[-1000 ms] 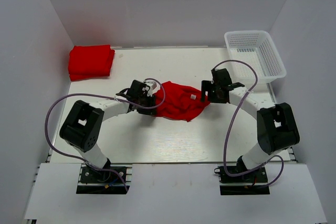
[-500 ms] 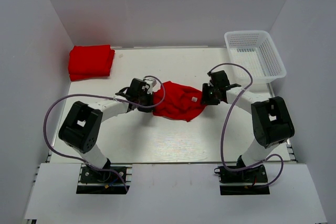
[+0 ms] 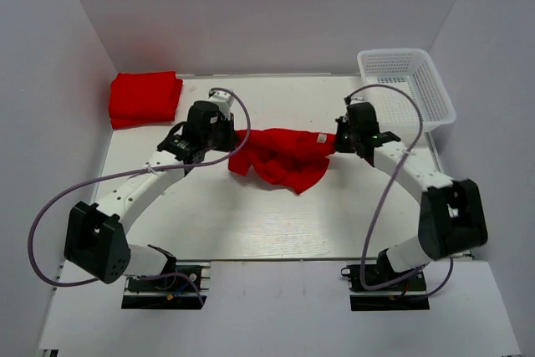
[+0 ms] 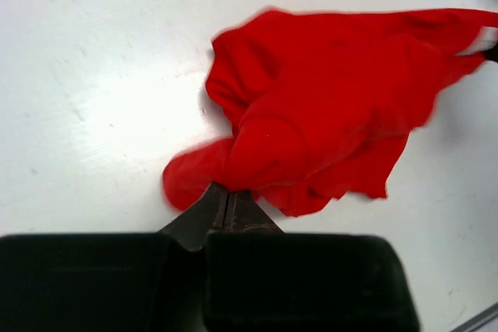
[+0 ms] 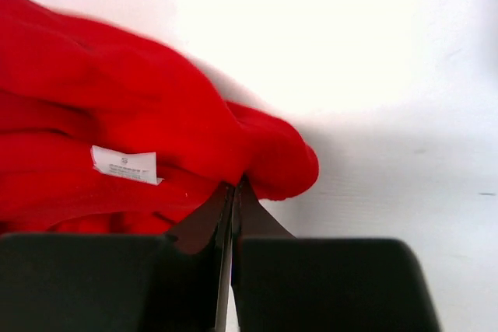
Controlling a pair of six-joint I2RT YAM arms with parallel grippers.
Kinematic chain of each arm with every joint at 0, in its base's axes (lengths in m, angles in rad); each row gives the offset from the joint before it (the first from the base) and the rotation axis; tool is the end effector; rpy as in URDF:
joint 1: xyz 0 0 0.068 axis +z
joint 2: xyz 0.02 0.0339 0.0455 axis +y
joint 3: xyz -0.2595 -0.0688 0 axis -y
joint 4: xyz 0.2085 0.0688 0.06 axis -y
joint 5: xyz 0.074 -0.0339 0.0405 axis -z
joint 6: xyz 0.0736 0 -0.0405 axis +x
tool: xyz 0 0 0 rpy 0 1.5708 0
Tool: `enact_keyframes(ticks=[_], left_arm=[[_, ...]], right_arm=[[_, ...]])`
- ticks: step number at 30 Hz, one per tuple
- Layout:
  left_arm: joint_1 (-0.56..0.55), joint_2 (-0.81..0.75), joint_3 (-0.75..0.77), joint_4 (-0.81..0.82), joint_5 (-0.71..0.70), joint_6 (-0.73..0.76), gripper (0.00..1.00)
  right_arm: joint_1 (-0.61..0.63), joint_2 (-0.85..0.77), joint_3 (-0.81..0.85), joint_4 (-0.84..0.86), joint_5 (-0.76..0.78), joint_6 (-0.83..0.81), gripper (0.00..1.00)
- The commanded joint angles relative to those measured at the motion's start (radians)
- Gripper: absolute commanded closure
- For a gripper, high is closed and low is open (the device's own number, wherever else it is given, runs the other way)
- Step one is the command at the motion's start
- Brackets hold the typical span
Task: Fold and stack the t-shirts
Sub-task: Flatten out the tshirt
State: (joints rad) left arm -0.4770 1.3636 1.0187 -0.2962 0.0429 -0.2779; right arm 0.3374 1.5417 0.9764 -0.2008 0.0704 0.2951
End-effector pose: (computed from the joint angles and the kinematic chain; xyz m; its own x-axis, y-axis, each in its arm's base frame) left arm 0.2663 -0.1412 0.2652 -0.6451 0.0249 -0.7637 0.3247 0.9137 -0.2445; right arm 0.3102 0.1033 0.2097 -0.7081 0.0590 -0.7037 -0.0799 0.9834 0.1629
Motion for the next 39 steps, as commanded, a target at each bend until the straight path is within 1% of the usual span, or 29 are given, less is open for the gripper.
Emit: enact_keyframes(ticks=[1, 2, 3, 7, 8, 10, 11, 12, 14, 16, 17, 18, 19, 20, 21, 24, 25, 29, 30, 31, 33, 35, 37, 39], left_arm=[[-0.003, -0.074, 0.101, -0.084, -0.116, 0.029, 1.0], [-0.003, -0.086, 0.144, -0.096, -0.13, 0.029, 1.0], [0.006, -0.095, 0.167, -0.109, -0.156, 0.054, 1.0], [0.006, -0.106, 0.297, -0.144, -0.218, 0.124, 1.0], [0.006, -0.106, 0.36, -0.158, -0.234, 0.141, 1.0], [0.006, -0.106, 0.432, -0.173, -0.279, 0.19, 1.0], [0.006, -0.106, 0.511, -0.185, -0.294, 0.206, 1.0], [0.006, -0.106, 0.55, -0.205, -0.305, 0.221, 1.0], [0.006, -0.116, 0.636, -0.205, -0.305, 0.264, 1.0], [0.006, -0.13, 0.682, -0.19, -0.267, 0.295, 1.0], [0.006, -0.13, 0.731, -0.179, -0.241, 0.319, 1.0], [-0.003, -0.142, 0.757, -0.179, -0.224, 0.335, 1.0], [-0.003, -0.155, 0.809, -0.179, -0.177, 0.36, 1.0], [-0.003, -0.155, 0.836, -0.179, -0.148, 0.377, 1.0], [-0.003, -0.167, 0.86, -0.179, -0.126, 0.393, 1.0], [-0.003, -0.192, 0.963, -0.201, -0.054, 0.424, 1.0], [-0.003, -0.204, 1.01, -0.201, -0.042, 0.436, 1.0], [0.011, -0.23, 1.13, -0.213, 0.027, 0.459, 1.0], [0.011, -0.245, 1.144, -0.213, 0.028, 0.459, 1.0], [0.011, -0.254, 1.156, -0.213, 0.028, 0.459, 1.0], [0.011, -0.284, 1.19, -0.204, 0.086, 0.459, 1.0], [0.011, -0.284, 1.21, -0.204, 0.101, 0.459, 1.0], [0.011, -0.284, 1.219, -0.204, 0.101, 0.459, 1.0], [0.011, -0.293, 1.209, -0.204, 0.06, 0.448, 1.0]], right_arm=[[-0.009, -0.17, 0.068, 0.031, 0.132, -0.031, 1.0], [-0.009, -0.189, 0.071, 0.028, 0.143, -0.048, 1.0], [-0.008, -0.234, 0.088, 0.026, 0.143, -0.054, 1.0], [-0.009, -0.317, 0.149, 0.017, 0.163, -0.115, 1.0], [-0.009, -0.328, 0.195, 0.015, 0.184, -0.129, 1.0], [-0.006, -0.364, 0.231, 0.015, 0.215, -0.168, 1.0], [-0.008, -0.371, 0.295, 0.011, 0.226, -0.175, 1.0], [-0.006, -0.403, 0.315, 0.012, 0.227, -0.183, 1.0], [-0.006, -0.417, 0.398, 0.011, 0.229, -0.231, 1.0], [-0.005, -0.448, 0.474, 0.0, 0.201, -0.272, 1.0], [-0.005, -0.453, 0.501, -0.017, 0.194, -0.284, 1.0], [-0.005, -0.459, 0.593, -0.044, 0.174, -0.289, 1.0], [-0.005, -0.463, 0.651, -0.051, 0.16, -0.319, 1.0], [-0.005, -0.463, 0.651, -0.077, 0.146, -0.338, 1.0], [-0.003, -0.472, 0.73, -0.081, 0.117, -0.346, 1.0], [-0.003, -0.495, 0.824, -0.12, 0.047, -0.37, 1.0], [-0.005, -0.505, 0.893, -0.135, 0.004, -0.378, 1.0], [-0.005, -0.558, 0.978, -0.137, -0.061, -0.393, 1.0], [-0.008, -0.563, 1.004, -0.137, -0.06, -0.396, 1.0], [-0.005, -0.568, 1.013, -0.135, -0.099, -0.401, 1.0], [-0.008, -0.592, 1.042, -0.111, -0.115, -0.404, 1.0], [-0.008, -0.606, 1.045, -0.092, -0.124, -0.404, 1.0], [-0.006, -0.612, 1.038, -0.071, -0.116, -0.395, 1.0], [-0.006, -0.617, 1.021, -0.055, -0.095, -0.387, 1.0]])
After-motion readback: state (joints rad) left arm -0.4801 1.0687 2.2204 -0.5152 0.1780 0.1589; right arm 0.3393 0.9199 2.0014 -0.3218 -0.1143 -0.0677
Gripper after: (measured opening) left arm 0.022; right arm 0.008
